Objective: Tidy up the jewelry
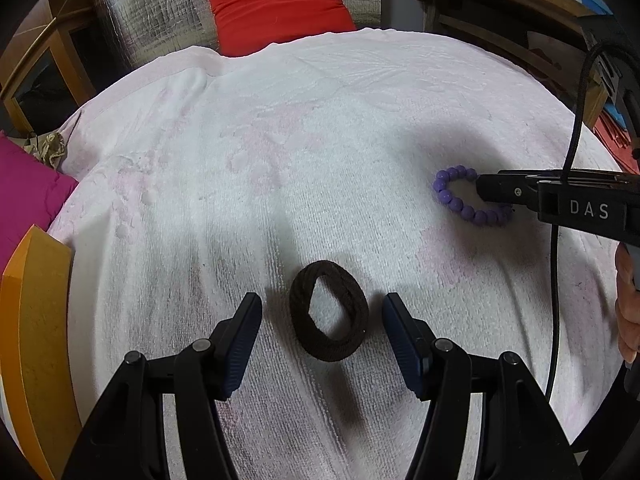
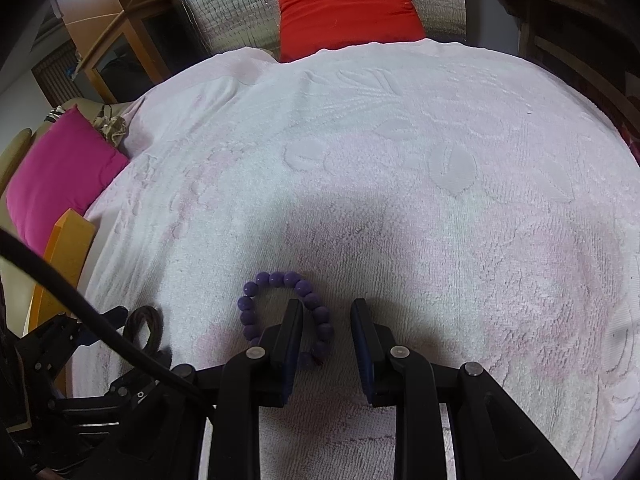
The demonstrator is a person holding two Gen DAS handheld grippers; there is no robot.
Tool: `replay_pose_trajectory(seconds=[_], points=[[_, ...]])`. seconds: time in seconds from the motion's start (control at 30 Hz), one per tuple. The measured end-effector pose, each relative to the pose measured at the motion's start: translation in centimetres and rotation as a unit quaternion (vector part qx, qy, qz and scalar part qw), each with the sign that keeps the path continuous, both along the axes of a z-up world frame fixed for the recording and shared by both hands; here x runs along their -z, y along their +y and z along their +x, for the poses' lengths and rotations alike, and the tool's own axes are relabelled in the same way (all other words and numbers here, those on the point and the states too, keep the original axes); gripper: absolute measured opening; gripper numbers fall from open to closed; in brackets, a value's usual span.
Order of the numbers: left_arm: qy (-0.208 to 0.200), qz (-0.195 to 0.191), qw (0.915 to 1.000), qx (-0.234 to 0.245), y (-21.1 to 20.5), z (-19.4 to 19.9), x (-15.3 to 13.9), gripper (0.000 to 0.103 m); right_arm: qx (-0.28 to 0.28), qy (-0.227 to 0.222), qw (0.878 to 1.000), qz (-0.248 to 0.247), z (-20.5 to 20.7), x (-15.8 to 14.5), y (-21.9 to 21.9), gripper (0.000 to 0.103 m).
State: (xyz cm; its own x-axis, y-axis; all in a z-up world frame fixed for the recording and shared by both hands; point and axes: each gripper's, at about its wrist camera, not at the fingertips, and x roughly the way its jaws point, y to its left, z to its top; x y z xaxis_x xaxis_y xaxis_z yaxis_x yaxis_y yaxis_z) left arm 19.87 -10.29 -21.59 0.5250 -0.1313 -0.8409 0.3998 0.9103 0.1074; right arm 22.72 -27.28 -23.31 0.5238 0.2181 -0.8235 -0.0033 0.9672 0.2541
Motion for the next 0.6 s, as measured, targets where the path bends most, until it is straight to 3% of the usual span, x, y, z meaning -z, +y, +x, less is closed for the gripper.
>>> replay_pose_trajectory(seconds=[0.2, 0.37, 0.6], points=[[0.005, -0.013, 0.9999, -0.003, 0.3, 0.4, 0.1, 0.064, -0.004, -0.006, 1.0, -0.006, -0.1, 0.0, 0.2, 0.028], [0.032, -0.06, 0.9976, -0.009, 1.8, 1.3, 0.1, 0.064, -0.007, -0.011, 1.0, -0.007, -0.1, 0.0, 0.2, 0.028], [0.04, -0.089, 0.9952, -0.004, 2.9, 1.2, -0.2, 0.064, -0.003, -0.004, 1.0, 0.011, -0.1, 0.0, -0.3, 0.028]])
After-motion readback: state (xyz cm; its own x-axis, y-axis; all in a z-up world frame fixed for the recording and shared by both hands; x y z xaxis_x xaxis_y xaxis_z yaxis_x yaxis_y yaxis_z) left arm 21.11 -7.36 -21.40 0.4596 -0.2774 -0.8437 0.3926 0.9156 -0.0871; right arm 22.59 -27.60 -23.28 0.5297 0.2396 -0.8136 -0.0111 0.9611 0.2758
